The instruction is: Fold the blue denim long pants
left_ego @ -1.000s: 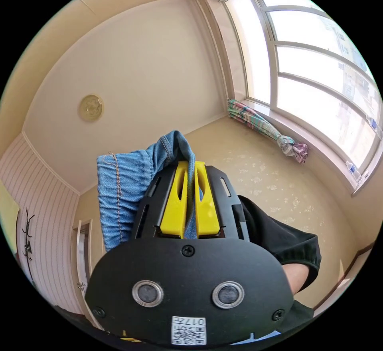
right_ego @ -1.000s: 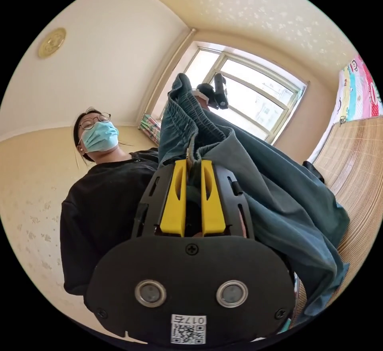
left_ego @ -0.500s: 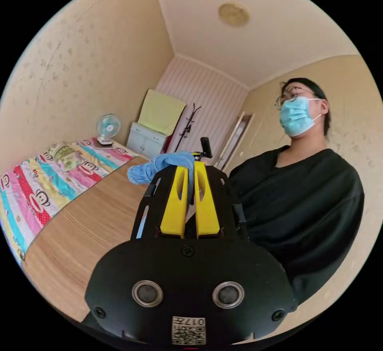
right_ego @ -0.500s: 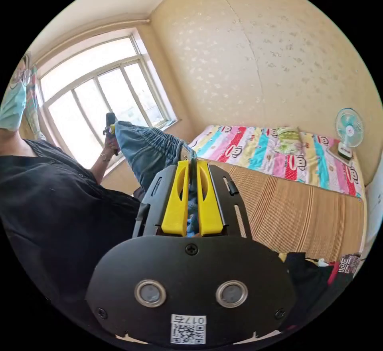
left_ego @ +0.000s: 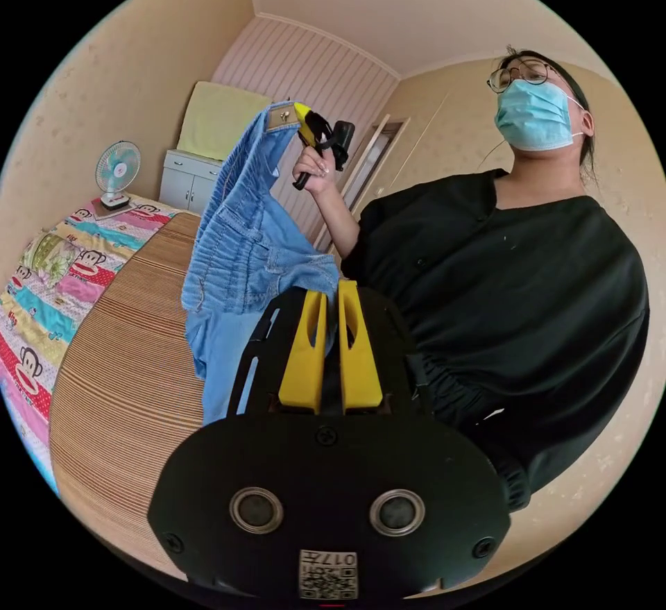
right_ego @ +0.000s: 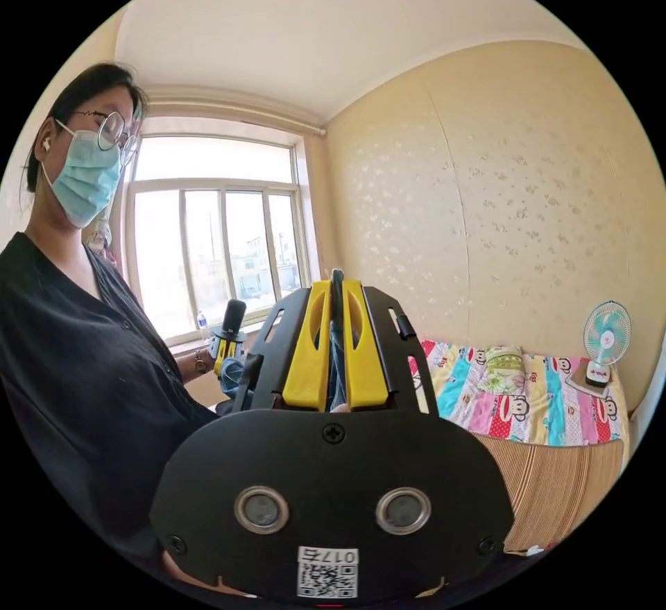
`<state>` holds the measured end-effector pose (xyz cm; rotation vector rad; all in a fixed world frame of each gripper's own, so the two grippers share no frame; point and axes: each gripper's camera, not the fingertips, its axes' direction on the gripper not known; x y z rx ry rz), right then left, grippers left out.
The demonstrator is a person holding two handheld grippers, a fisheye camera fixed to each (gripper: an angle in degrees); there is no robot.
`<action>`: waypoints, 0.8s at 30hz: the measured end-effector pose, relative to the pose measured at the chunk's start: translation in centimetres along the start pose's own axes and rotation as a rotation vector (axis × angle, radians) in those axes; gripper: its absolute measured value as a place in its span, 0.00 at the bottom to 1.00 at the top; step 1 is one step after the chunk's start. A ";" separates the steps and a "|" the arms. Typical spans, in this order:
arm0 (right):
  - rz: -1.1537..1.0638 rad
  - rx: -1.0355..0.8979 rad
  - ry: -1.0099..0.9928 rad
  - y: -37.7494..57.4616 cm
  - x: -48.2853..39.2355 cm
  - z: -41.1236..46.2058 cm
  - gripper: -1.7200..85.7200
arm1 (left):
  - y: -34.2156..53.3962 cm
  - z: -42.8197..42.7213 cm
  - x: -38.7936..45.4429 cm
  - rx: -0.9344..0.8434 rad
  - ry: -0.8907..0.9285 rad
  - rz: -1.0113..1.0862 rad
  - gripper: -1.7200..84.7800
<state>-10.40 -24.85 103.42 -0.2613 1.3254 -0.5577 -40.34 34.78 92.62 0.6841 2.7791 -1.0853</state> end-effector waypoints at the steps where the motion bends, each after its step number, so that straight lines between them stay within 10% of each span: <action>1: -0.034 0.001 -0.020 -0.8 -1.3 0.0 0.05 | 0.0 0.0 -0.2 0.010 0.020 -0.011 0.02; 18: -0.279 0.115 -0.149 -13.4 -14.5 -1.5 0.05 | 4.3 -10.7 -2.4 0.514 0.093 -0.424 0.23; 24: -0.212 0.097 -0.148 -14.0 -14.0 -0.5 0.05 | 1.0 -13.2 1.7 0.643 -0.049 -0.209 0.03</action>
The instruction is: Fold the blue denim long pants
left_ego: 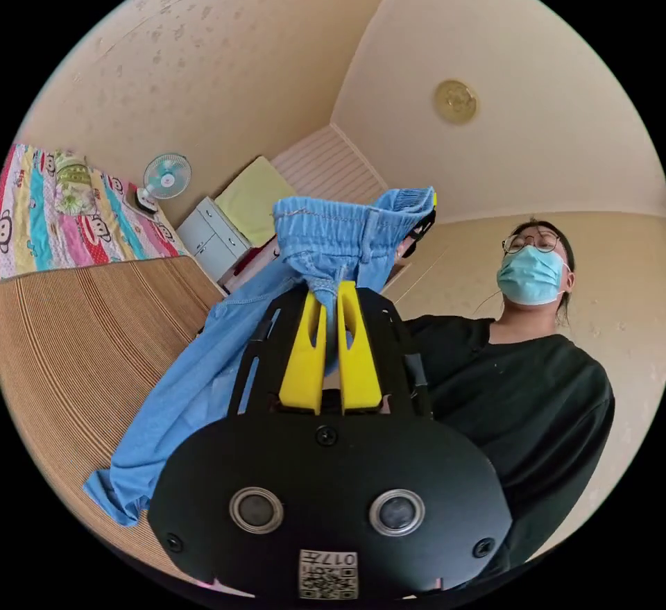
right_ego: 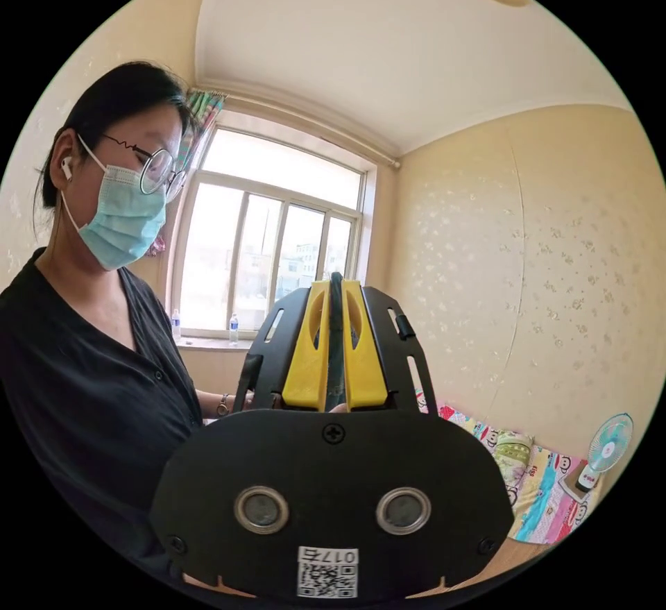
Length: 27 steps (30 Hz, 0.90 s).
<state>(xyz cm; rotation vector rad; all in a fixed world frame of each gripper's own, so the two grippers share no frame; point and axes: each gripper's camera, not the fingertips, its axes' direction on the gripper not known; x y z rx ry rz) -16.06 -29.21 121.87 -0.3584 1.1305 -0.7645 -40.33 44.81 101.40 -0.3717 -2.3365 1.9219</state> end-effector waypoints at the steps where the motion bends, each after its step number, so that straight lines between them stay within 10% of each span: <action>1: 0.013 0.014 0.032 0.0 0.2 -0.6 0.05 | -0.5 -0.5 1.0 0.017 -0.020 0.030 0.03; 13: 0.414 -0.662 0.841 -3.0 33.0 22.3 0.07 | -33.1 -14.2 -5.0 0.211 -0.902 -0.263 0.18; 18: 0.366 -0.496 0.639 6.8 31.5 23.3 0.04 | -25.2 -21.9 -10.1 0.158 -0.869 -0.293 0.17; 27: 0.713 -1.210 0.426 47.5 26.2 24.0 0.02 | 11.0 -31.3 -22.1 -0.388 -0.964 -1.024 0.15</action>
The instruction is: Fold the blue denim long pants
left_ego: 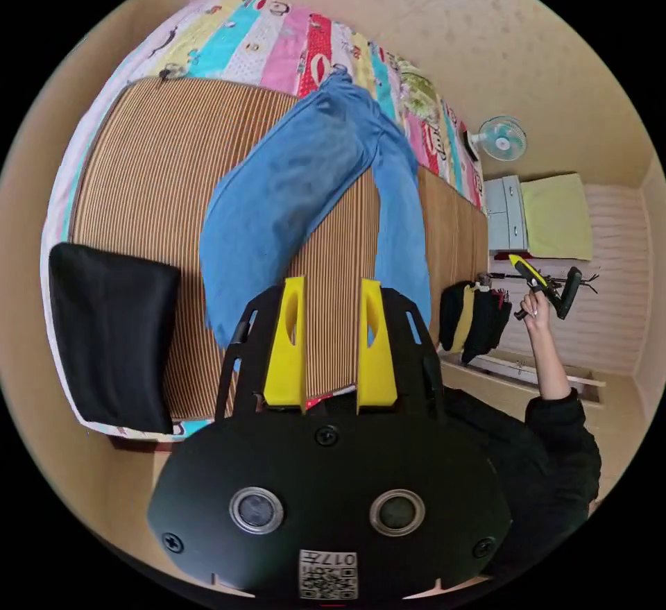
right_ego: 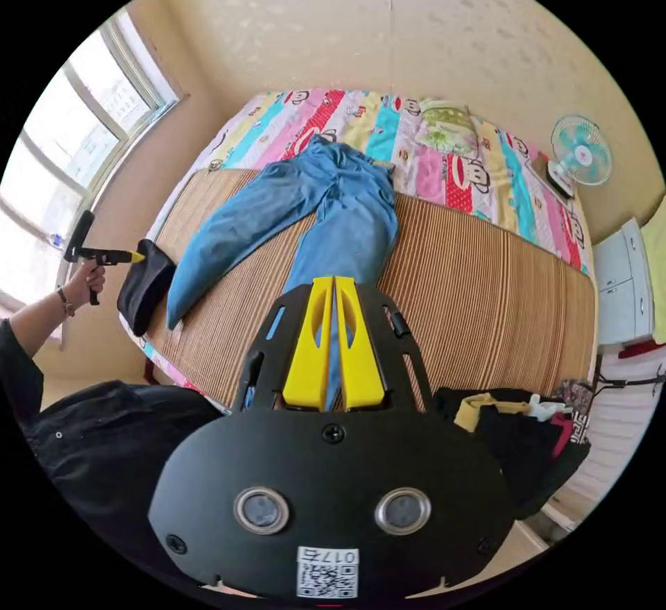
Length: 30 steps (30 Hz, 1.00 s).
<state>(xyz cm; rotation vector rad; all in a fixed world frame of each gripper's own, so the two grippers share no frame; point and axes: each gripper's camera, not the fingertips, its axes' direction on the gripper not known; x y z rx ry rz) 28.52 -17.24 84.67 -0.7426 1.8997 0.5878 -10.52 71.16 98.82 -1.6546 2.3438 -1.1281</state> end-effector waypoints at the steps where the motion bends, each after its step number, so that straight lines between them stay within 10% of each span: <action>1: 0.072 -0.051 -0.056 2.1 1.4 3.1 0.02 | 1.0 0.9 -1.4 -0.022 0.006 -0.030 0.15; 8: 0.384 -0.169 -0.286 10.1 6.6 12.2 0.02 | 8.6 4.2 -11.7 -0.106 0.089 -0.259 0.15; 23: 0.497 -0.276 -0.351 13.9 2.0 18.9 0.02 | -0.3 -5.4 -16.3 -0.108 -0.194 0.185 0.13; 30: 0.500 -0.322 -0.346 16.8 -2.3 20.0 0.02 | -2.4 -3.0 -24.4 -0.182 -0.150 0.074 0.11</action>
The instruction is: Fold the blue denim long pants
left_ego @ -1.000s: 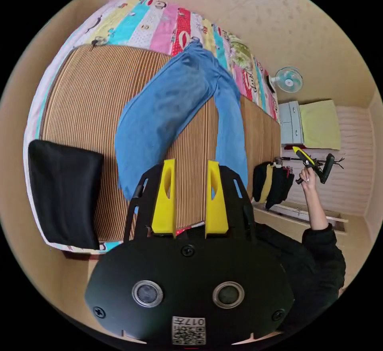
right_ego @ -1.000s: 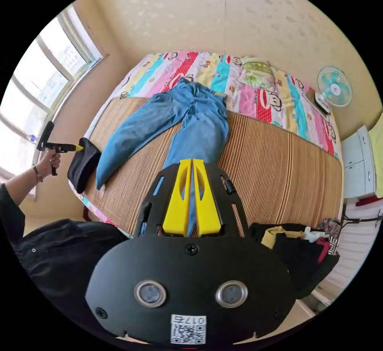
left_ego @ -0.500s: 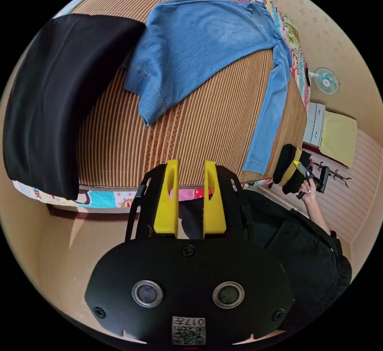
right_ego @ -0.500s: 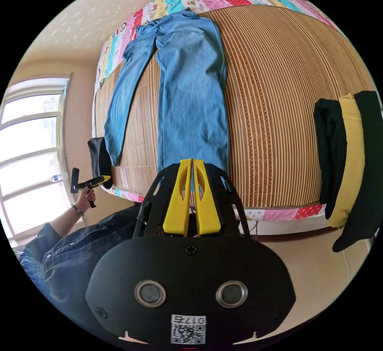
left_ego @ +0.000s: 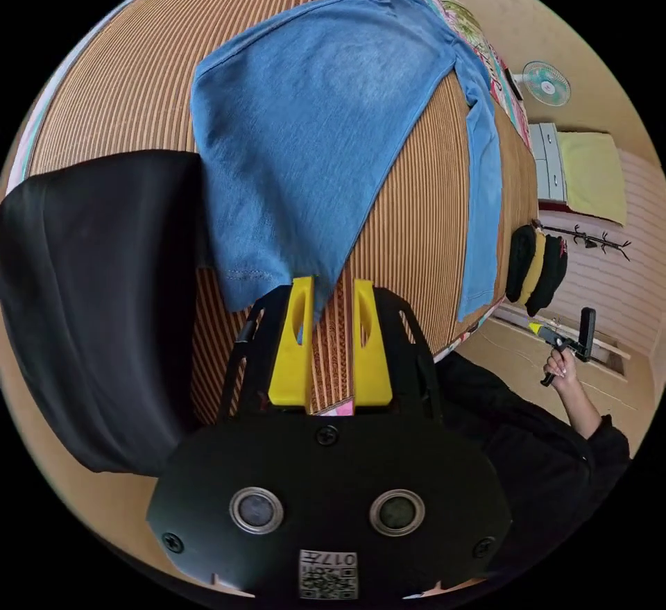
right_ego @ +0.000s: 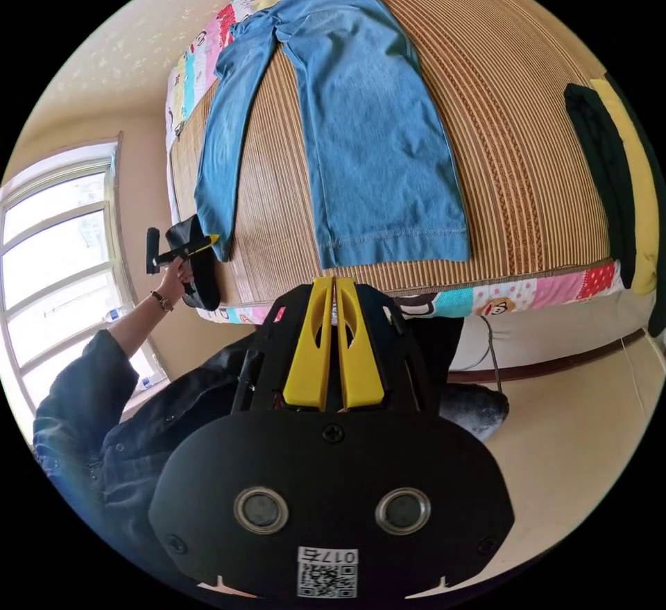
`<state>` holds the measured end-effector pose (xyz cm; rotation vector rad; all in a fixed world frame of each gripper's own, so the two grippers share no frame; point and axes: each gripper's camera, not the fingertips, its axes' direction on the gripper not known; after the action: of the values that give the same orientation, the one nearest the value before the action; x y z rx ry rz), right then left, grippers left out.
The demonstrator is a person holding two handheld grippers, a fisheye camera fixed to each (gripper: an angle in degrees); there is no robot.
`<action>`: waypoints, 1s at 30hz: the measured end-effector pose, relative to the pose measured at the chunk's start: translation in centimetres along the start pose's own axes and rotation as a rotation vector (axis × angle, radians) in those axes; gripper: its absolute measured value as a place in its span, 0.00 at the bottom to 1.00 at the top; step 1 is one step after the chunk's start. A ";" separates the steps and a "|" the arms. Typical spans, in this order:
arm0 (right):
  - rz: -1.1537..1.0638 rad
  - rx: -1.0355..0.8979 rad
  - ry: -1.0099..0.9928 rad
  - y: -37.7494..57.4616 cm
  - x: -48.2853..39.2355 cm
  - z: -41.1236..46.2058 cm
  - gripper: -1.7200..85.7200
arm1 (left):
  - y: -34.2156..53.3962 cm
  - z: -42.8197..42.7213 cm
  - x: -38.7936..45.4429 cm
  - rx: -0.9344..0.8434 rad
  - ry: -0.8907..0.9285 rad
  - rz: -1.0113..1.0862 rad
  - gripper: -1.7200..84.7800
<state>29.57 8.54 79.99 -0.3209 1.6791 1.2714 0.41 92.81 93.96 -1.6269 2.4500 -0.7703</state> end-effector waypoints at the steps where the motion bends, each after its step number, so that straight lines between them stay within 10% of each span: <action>1: 0.004 -0.016 0.015 0.6 -0.1 0.9 0.02 | 0.4 0.5 -0.7 -0.009 0.001 -0.025 0.10; 11: 0.037 -0.077 -0.042 2.2 -1.6 9.5 0.02 | 12.3 8.1 1.2 -0.157 0.279 0.153 0.06; 21: -0.075 -0.253 -0.090 -0.6 -5.5 20.7 0.03 | 15.3 -2.1 -11.4 0.181 0.206 -0.053 0.09; 30: -0.067 -0.273 -0.051 -1.6 -7.1 28.6 0.05 | 12.9 0.5 -15.4 0.095 0.199 -0.005 0.04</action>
<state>49.37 29.81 85.19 -0.4990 1.4410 1.4483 -3.68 110.21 84.68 -1.5943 2.4950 -1.0804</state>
